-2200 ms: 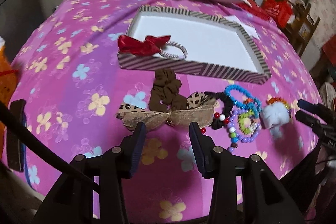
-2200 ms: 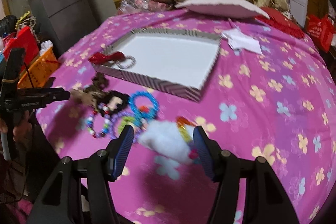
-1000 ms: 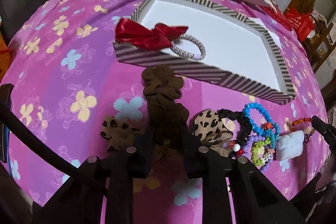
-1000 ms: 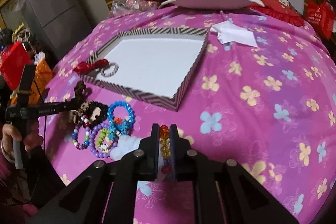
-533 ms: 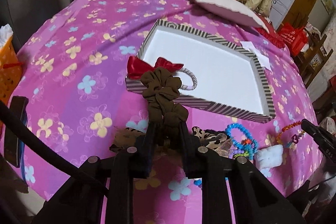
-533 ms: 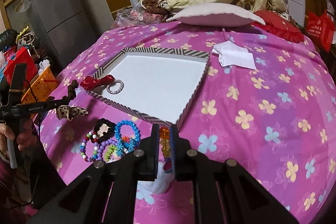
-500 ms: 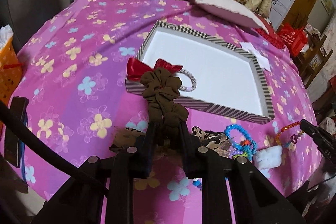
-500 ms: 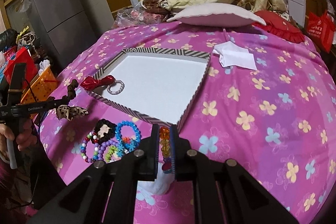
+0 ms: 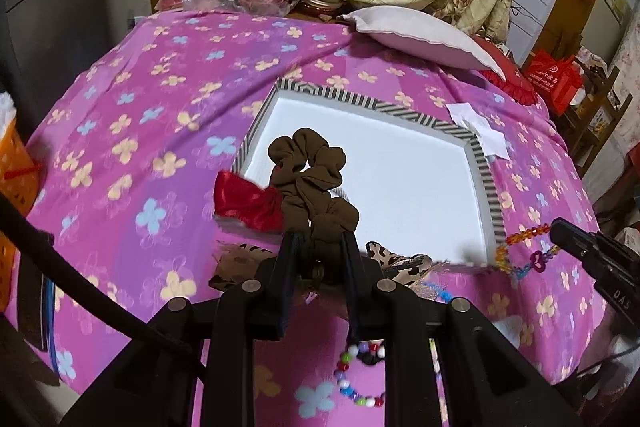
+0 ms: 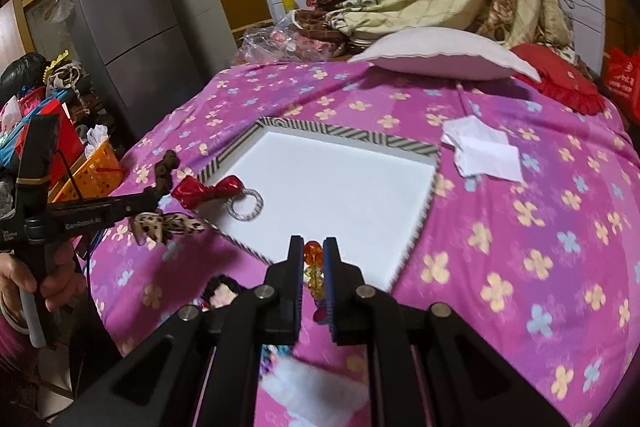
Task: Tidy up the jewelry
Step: 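Grasp the brown scrunchie with the left gripper while the right grasps the rainbow bead bracelet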
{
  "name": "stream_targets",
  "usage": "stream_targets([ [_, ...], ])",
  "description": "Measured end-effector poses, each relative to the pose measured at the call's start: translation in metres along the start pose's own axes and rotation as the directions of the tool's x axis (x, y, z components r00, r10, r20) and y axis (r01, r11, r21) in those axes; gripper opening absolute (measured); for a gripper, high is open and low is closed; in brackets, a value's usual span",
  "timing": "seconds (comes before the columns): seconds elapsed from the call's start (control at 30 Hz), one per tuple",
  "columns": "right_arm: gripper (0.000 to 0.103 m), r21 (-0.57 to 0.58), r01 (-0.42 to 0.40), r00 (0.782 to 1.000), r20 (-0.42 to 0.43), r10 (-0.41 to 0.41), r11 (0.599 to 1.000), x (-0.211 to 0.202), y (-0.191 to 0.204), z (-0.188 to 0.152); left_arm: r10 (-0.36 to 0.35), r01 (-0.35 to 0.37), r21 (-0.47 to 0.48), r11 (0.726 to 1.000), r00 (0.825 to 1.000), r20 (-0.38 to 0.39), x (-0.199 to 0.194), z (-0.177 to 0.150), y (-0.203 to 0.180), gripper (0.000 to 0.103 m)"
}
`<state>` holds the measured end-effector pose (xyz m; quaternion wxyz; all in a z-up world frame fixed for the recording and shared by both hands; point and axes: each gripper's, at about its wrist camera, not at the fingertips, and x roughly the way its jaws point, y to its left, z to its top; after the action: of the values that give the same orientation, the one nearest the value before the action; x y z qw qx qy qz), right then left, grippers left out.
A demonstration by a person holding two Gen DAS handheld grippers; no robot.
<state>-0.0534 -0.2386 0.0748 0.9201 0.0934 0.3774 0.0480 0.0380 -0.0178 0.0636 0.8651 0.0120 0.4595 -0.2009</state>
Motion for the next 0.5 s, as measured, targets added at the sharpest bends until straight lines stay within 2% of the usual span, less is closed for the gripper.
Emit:
stream_targets([
  [0.23,0.01,-0.028,-0.036,0.999,-0.026,0.035,0.999,0.036,0.02,0.025,0.039,-0.039,-0.001,0.999,0.999,0.006,0.022,0.03,-0.003,0.042],
  [0.5,0.01,-0.035,-0.112,0.991,-0.073,0.109,0.993,0.083,0.045,0.037,0.086,-0.086,0.002,0.996,0.996,-0.01,0.062,0.058,0.0,0.042],
])
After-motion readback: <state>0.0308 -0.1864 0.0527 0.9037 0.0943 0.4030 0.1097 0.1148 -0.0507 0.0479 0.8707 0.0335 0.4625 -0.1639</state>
